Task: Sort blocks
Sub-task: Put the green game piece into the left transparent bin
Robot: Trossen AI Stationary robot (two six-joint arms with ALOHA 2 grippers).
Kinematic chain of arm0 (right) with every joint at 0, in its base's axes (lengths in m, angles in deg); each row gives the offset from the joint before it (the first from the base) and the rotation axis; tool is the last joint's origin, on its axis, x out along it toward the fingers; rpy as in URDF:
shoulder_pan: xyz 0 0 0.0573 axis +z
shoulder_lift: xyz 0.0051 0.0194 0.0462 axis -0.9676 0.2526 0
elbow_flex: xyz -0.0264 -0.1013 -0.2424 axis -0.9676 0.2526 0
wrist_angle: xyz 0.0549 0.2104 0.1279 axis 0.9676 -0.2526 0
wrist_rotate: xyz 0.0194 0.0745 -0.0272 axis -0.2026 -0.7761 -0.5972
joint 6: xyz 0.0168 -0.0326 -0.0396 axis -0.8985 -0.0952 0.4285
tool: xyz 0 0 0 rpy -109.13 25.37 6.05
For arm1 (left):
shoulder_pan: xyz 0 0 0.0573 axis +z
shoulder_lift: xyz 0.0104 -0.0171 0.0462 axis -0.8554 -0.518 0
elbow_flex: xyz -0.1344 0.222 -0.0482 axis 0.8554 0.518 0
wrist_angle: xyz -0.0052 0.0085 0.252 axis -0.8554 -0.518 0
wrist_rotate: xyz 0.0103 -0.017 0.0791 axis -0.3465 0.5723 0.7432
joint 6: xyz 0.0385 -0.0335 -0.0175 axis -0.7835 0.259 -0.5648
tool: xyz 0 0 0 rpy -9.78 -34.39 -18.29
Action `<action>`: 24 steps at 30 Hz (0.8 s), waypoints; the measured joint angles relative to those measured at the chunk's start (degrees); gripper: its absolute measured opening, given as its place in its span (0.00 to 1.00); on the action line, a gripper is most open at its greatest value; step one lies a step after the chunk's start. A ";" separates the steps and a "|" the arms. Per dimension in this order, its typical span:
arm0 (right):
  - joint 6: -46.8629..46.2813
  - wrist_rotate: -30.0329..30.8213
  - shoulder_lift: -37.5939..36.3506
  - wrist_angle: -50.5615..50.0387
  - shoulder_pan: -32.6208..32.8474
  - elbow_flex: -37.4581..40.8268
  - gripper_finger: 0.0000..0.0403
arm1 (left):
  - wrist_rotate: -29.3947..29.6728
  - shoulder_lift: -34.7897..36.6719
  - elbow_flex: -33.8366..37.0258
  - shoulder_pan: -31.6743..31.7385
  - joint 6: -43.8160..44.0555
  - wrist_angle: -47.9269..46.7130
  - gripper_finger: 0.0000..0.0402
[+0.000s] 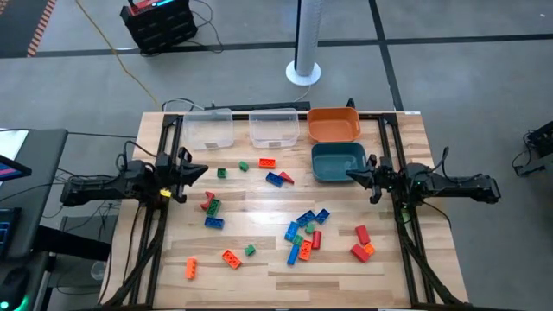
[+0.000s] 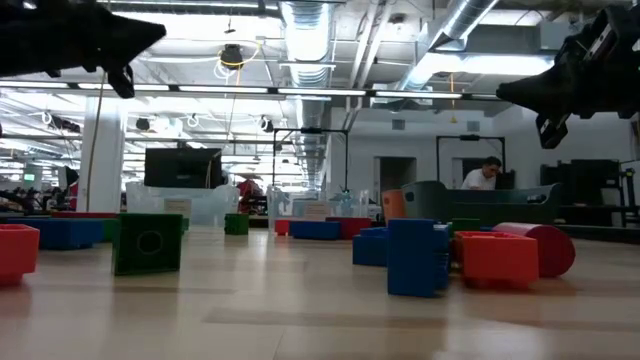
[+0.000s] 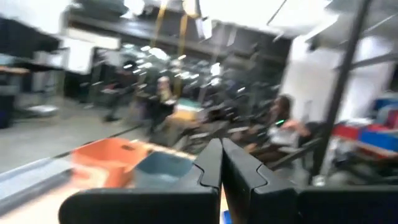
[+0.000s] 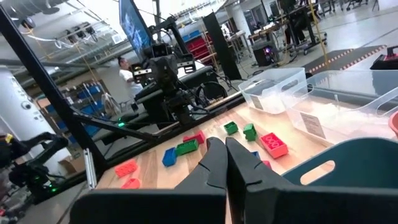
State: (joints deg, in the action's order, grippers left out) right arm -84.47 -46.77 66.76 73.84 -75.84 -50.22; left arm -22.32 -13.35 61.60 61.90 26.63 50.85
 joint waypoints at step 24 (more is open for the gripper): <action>0.43 -0.79 0.00 -2.98 0.07 -0.73 0.03 | 5.69 -29.56 -22.84 0.00 -2.92 -27.69 0.04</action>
State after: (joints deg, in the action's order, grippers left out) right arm -84.05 -47.56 66.75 70.87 -75.77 -50.95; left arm -16.63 -42.91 38.76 61.90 23.71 23.16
